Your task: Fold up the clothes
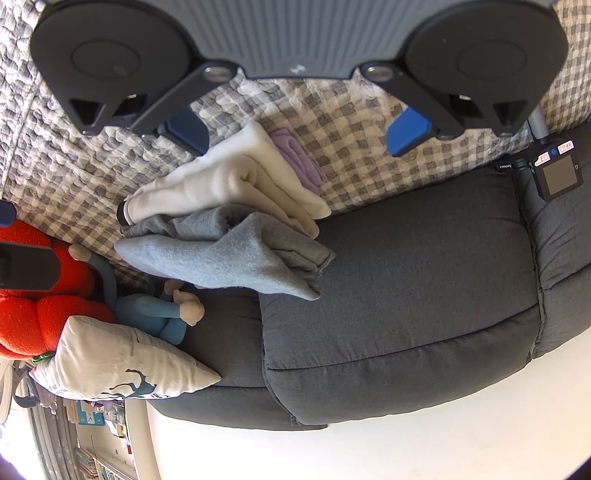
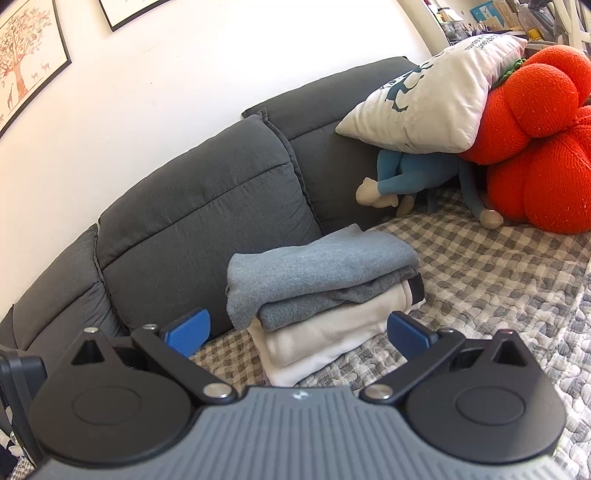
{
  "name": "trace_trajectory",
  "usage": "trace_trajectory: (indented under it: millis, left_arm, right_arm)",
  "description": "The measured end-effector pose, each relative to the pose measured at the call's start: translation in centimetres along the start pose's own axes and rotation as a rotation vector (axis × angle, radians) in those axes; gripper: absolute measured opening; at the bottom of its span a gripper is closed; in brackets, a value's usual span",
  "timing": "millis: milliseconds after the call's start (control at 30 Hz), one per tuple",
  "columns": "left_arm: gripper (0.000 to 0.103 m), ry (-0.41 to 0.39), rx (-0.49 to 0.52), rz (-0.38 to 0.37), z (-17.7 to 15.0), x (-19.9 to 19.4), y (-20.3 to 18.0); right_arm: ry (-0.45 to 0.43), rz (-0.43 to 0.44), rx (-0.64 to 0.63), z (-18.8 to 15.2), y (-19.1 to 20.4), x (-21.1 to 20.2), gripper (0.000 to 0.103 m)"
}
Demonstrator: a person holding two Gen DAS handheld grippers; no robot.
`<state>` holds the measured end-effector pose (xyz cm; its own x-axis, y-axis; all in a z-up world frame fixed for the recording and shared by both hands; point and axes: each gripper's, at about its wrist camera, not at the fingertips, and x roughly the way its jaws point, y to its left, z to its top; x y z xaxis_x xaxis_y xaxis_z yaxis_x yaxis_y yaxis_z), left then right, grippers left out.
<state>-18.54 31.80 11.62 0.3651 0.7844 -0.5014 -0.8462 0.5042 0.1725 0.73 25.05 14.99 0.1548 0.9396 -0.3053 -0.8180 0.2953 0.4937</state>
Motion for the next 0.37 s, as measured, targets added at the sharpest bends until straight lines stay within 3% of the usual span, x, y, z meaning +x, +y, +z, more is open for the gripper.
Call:
trace_trajectory:
  millis: [367]
  left_arm:
    - [0.102, -0.023, 0.02, -0.001, -0.01, -0.39, -0.41]
  right_arm:
    - [0.002, -0.002, 0.01, -0.01, -0.18, 0.05, 0.103]
